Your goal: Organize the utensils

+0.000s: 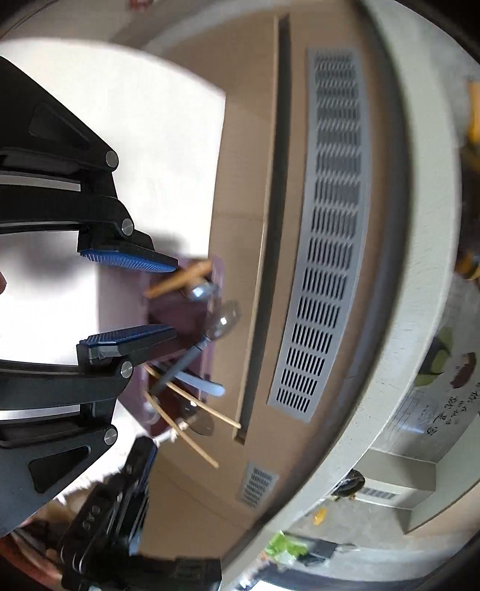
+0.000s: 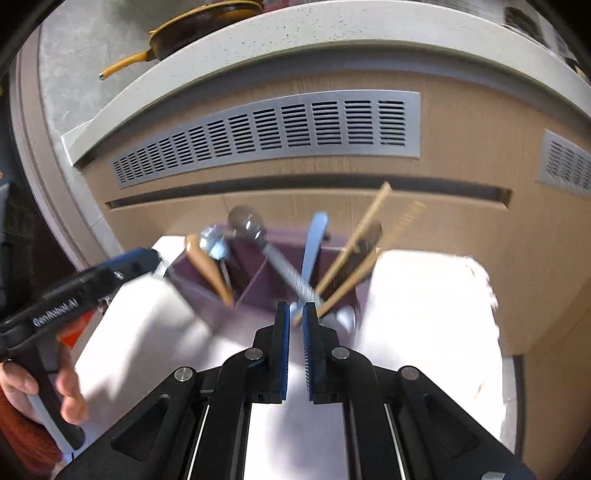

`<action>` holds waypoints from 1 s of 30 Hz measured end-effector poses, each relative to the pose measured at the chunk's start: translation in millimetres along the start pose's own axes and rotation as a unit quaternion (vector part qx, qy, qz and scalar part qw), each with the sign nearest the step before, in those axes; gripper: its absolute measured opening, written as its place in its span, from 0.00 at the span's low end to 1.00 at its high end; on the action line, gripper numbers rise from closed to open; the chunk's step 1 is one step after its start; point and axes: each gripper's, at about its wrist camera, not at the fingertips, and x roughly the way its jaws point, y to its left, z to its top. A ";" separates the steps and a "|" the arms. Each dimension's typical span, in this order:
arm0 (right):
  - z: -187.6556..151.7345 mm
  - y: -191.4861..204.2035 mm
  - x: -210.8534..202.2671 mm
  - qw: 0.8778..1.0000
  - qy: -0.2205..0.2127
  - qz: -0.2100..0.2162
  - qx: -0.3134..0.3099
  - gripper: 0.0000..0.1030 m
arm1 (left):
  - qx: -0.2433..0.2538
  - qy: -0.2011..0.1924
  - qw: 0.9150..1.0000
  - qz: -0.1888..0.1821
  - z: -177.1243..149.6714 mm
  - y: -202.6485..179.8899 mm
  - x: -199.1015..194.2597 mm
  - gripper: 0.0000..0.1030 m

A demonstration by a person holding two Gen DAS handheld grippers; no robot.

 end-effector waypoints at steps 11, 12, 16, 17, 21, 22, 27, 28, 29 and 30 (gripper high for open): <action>-95.7 49.9 -94.2 0.998 -0.027 -0.036 -0.041 0.21 | 0.036 0.014 0.994 0.098 -91.6 -36.1 -93.0 0.30; -96.1 48.2 -99.4 0.998 -0.033 -0.035 -0.037 0.21 | 0.033 0.015 0.995 0.095 -96.9 -38.7 -99.7 0.30; -105.3 53.4 -125.0 0.998 -0.054 -0.021 -0.030 0.21 | 0.040 0.007 0.995 0.088 -107.5 -48.6 -121.0 0.29; -107.7 55.6 -128.5 0.998 -0.057 -0.023 -0.035 0.21 | 0.044 0.006 0.995 0.088 -108.6 -50.4 -125.4 0.29; -113.4 66.1 -135.5 0.995 -0.064 -0.046 -0.060 0.22 | 0.048 0.009 0.996 0.073 -109.1 -57.5 -129.9 0.29; -114.7 66.9 -137.7 0.995 -0.065 -0.049 -0.062 0.22 | 0.049 0.011 0.996 0.073 -108.7 -58.6 -129.9 0.29; -115.9 64.6 -138.5 0.995 -0.060 -0.050 -0.054 0.22 | 0.049 0.016 0.996 0.069 -111.9 -60.5 -134.5 0.30; -116.7 63.5 -139.0 0.996 -0.059 -0.049 -0.052 0.22 | 0.049 0.016 0.996 0.069 -112.0 -60.8 -134.6 0.30; -116.7 62.6 -139.0 0.996 -0.058 -0.048 -0.050 0.22 | 0.049 0.016 0.996 0.069 -112.1 -60.9 -134.7 0.30; -116.8 62.3 -138.9 0.996 -0.058 -0.047 -0.049 0.22 | 0.049 0.016 0.996 0.068 -112.3 -61.1 -135.2 0.29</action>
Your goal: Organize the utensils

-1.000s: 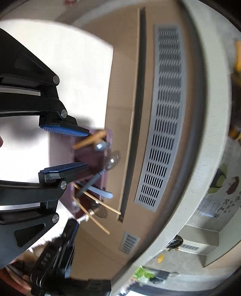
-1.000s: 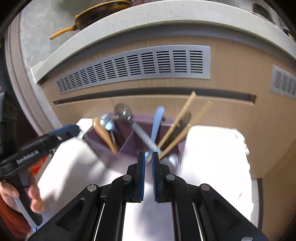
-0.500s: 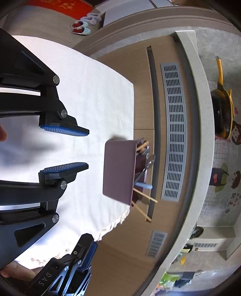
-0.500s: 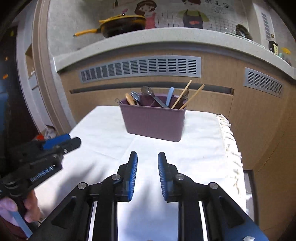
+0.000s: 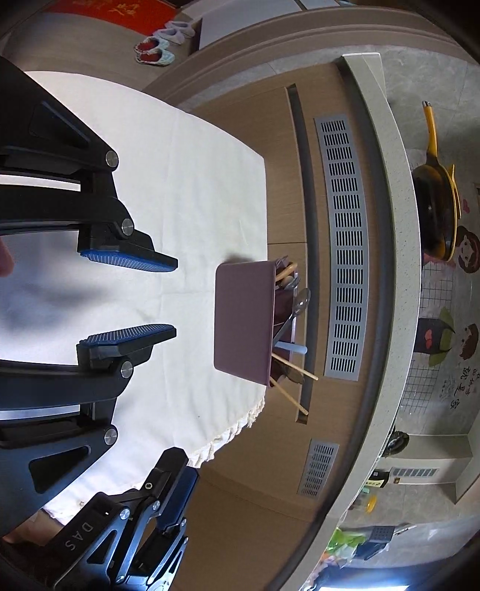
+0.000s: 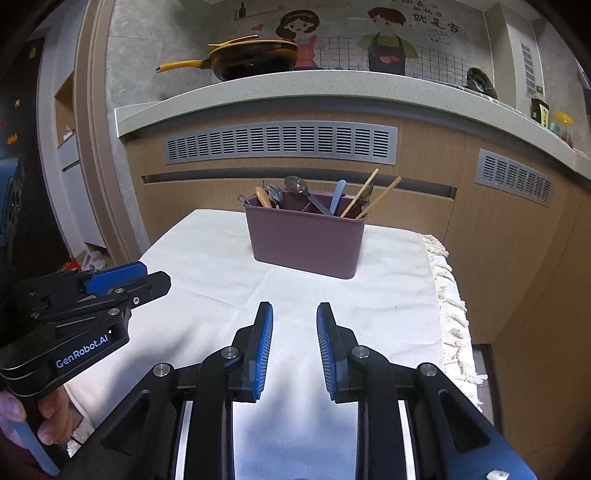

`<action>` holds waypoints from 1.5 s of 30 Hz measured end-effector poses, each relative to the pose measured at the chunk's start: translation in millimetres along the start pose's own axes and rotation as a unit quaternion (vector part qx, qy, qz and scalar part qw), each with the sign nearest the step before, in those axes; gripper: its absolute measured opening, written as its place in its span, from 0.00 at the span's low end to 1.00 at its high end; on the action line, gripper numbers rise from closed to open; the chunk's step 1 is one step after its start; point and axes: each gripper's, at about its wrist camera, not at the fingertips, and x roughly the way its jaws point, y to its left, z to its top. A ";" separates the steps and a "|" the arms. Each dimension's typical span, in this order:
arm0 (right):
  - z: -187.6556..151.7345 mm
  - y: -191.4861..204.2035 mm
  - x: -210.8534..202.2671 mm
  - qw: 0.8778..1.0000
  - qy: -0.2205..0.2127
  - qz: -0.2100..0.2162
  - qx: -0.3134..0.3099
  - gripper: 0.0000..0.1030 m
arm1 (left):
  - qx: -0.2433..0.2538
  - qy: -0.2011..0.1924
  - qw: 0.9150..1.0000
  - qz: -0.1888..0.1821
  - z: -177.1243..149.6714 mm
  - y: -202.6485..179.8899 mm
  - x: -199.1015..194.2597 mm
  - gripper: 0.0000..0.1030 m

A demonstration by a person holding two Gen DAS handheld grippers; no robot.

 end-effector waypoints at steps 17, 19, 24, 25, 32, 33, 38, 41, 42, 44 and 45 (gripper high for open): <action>1.4 -2.7 -2.1 1.000 -0.006 -0.003 0.003 0.25 | 0.003 0.003 1.000 -0.002 -0.8 -0.2 0.6 0.30; 1.9 -2.8 -2.4 1.000 -0.007 -0.004 0.004 0.25 | 0.002 0.003 1.000 -0.002 -1.0 0.2 1.0 0.30; 2.1 -4.4 -2.8 1.000 -0.008 -0.006 0.005 0.25 | 0.003 0.004 1.000 -0.003 -1.7 0.4 1.9 0.29; 2.1 -4.6 -3.1 1.000 -0.008 -0.006 0.006 0.25 | 0.003 0.005 1.000 -0.003 -2.0 0.0 1.7 0.29; 2.6 -7.8 -2.6 1.000 -0.009 -0.008 0.009 0.26 | 0.006 0.007 1.000 -0.005 -1.5 5.3 5.6 0.30; 2.8 -7.9 -2.4 1.000 -0.009 -0.009 0.009 0.26 | 0.006 0.007 1.000 -0.005 -1.7 5.5 5.7 0.29; 3.3 -8.8 -2.2 1.000 -0.010 -0.012 0.013 0.28 | 0.006 0.008 1.000 -0.006 -1.9 6.6 6.0 0.30; 2.8 -9.0 -1.1 1.000 -0.008 -0.011 0.014 0.28 | 0.005 0.008 1.000 -0.007 -1.7 7.4 6.2 0.30; 2.8 -9.3 -1.1 1.000 -0.008 -0.011 0.014 0.28 | 0.006 0.008 1.000 -0.007 -1.6 7.7 6.4 0.30; 2.4 -9.2 -0.5 1.000 -0.007 -0.012 0.014 0.28 | 0.005 0.008 1.000 -0.006 -2.1 8.4 6.1 0.30; 2.5 -9.6 -0.3 1.000 -0.007 -0.012 0.014 0.28 | 0.003 0.009 1.000 -0.007 -2.2 9.0 6.2 0.30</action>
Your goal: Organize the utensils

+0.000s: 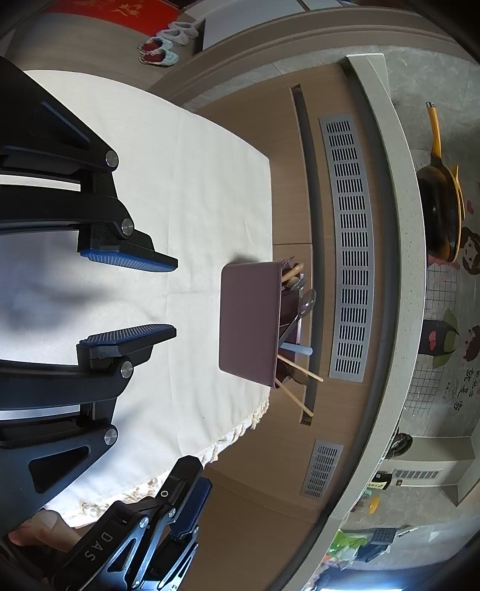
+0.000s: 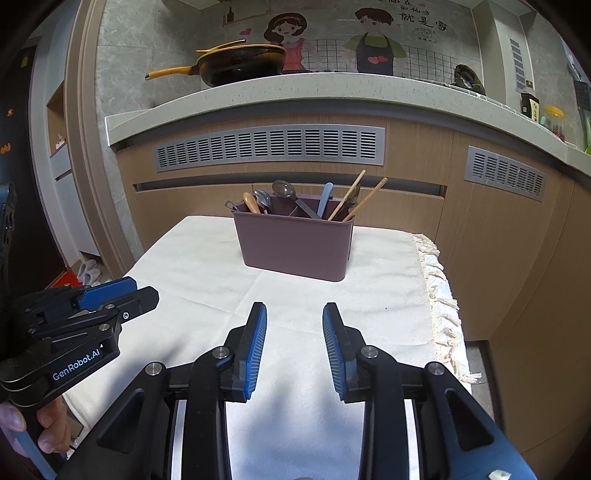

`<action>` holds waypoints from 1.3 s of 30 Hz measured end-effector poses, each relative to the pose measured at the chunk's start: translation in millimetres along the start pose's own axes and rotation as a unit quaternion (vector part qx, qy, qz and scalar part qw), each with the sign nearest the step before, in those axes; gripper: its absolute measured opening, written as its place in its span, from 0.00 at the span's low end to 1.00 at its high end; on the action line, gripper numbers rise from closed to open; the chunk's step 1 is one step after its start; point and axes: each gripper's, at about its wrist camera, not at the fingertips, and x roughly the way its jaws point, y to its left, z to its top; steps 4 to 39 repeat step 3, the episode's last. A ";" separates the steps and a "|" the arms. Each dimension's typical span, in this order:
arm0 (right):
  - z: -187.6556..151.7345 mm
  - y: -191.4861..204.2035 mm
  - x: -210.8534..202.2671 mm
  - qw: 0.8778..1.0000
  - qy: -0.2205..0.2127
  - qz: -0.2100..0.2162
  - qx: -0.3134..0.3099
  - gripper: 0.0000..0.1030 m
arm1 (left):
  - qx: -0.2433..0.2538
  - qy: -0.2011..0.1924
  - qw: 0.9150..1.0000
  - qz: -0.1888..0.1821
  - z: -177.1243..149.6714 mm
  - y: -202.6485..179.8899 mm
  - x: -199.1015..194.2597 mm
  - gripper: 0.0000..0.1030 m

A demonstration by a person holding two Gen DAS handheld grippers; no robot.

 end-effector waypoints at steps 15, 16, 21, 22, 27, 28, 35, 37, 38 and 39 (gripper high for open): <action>0.4 -0.8 0.1 1.000 0.000 0.001 0.001 0.29 | -0.002 0.001 1.000 -0.001 -0.5 0.9 0.0 0.30; 0.4 -0.8 0.1 1.000 0.000 0.001 0.001 0.29 | -0.002 0.001 1.000 -0.001 -0.5 0.9 0.0 0.30; 0.4 -0.8 0.1 1.000 0.000 0.001 0.001 0.29 | -0.002 0.001 1.000 -0.001 -0.5 0.9 0.0 0.30; 0.4 -0.8 0.1 1.000 0.000 0.001 0.001 0.29 | -0.002 0.001 1.000 -0.001 -0.5 0.9 0.0 0.30; 0.4 -0.8 0.1 1.000 0.000 0.001 0.001 0.29 | -0.002 0.001 1.000 -0.001 -0.5 0.9 0.0 0.30; 0.4 -0.8 0.1 1.000 0.000 0.001 0.001 0.29 | -0.002 0.001 1.000 -0.001 -0.5 0.9 0.0 0.30; 0.4 -0.8 0.1 1.000 0.000 0.001 0.001 0.29 | -0.002 0.001 1.000 -0.001 -0.5 0.9 0.0 0.30; 0.4 -0.8 0.1 1.000 0.000 0.001 0.001 0.29 | -0.002 0.001 1.000 -0.001 -0.5 0.9 0.0 0.30; 0.4 -0.8 0.1 1.000 0.000 0.001 0.001 0.29 | -0.002 0.001 1.000 -0.001 -0.5 0.9 0.0 0.30; 0.4 -0.8 0.1 1.000 0.000 0.001 0.001 0.29 | -0.002 0.001 1.000 -0.001 -0.5 0.9 0.0 0.30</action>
